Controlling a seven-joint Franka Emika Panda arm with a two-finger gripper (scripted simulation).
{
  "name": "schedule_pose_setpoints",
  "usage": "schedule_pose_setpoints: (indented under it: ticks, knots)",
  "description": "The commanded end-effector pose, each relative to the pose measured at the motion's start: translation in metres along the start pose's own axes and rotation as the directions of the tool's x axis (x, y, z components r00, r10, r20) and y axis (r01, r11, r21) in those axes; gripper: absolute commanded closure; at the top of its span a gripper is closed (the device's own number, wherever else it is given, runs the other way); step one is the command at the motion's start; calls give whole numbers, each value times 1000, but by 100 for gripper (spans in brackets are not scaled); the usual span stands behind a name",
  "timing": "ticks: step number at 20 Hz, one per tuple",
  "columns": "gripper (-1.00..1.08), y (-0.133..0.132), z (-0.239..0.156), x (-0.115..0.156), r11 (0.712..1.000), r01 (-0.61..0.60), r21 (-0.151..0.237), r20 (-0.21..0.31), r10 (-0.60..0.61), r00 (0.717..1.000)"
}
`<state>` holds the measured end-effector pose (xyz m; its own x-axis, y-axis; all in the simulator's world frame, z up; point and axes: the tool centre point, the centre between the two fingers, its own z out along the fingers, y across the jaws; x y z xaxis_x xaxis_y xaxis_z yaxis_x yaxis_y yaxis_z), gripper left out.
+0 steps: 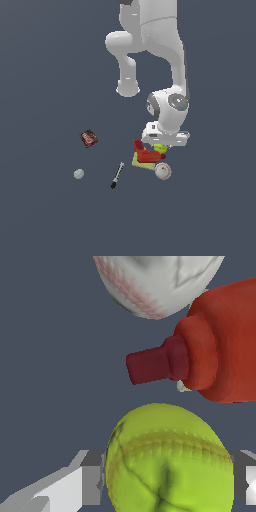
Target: Pick up a designated object from a clutter of objects.
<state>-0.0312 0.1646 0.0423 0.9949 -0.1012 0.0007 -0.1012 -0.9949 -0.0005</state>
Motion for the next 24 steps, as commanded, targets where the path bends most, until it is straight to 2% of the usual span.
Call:
schedule_pose_setpoints:
  ticks: [1,8,13,18,24]
  knots:
    - [108,1,1,0,1000,-1,0,1,1,1000]
    - [108,2,-2,1,1000,0,0,0,0,1000]
    - [108,15,-15,5,1000,0,0,0,0,1000]
    - [108,39,-41,13,1000,0,0,0,0,1000]
    - [108,83,-88,27,1000,0,1,0,0,1000]
